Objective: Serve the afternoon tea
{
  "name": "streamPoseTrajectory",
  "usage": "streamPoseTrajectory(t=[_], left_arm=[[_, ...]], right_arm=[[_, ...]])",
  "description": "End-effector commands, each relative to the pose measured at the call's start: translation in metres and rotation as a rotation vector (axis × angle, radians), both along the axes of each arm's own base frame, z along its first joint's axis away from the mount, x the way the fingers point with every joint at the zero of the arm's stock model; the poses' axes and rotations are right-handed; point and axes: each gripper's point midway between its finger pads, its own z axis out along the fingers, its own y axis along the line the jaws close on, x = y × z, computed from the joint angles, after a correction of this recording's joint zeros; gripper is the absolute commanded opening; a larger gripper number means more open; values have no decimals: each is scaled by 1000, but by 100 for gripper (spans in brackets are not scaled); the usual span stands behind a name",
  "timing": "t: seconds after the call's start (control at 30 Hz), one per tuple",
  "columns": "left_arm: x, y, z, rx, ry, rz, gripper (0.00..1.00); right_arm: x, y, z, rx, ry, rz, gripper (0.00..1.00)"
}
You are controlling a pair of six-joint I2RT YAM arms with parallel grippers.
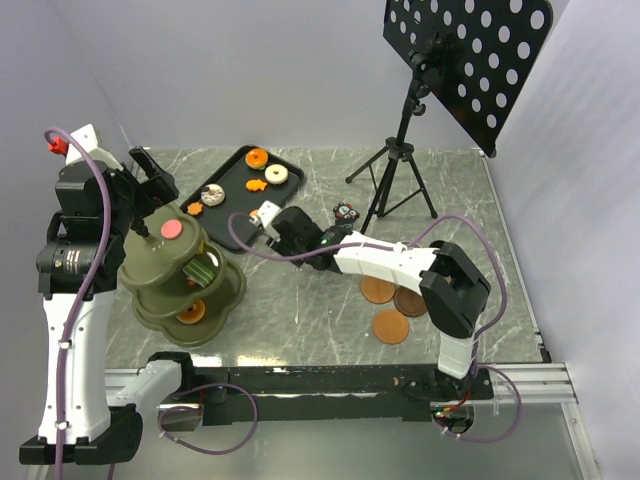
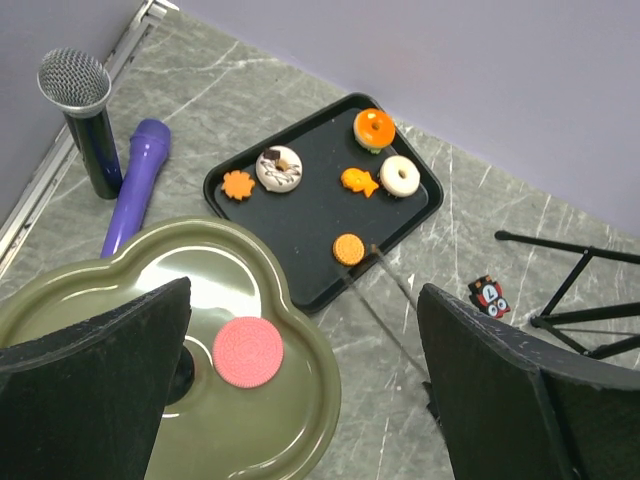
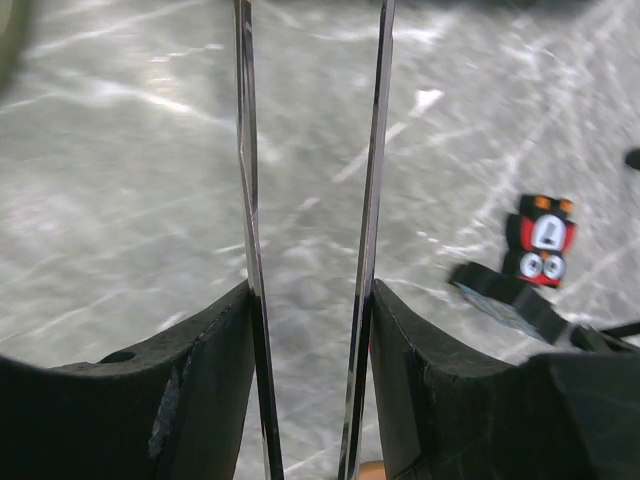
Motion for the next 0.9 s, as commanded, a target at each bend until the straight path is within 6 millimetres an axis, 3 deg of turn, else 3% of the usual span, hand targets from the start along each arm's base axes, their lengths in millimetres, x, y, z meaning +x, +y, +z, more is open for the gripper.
streamPoseTrajectory(t=[0.0,0.1,0.5,0.87], left_arm=[[9,2,26,3,-100,-1,100],[13,2,28,19,-108,-11,100],[10,10,21,155,-85,-22,100],[10,-3,3,180,-46,-78,100]], right_arm=[[29,-2,45,97,-88,-64,53],[49,11,52,117,-112,-53,54],[106,76,29,136,-88,30,54],[120,98,1,130,-62,70,57]])
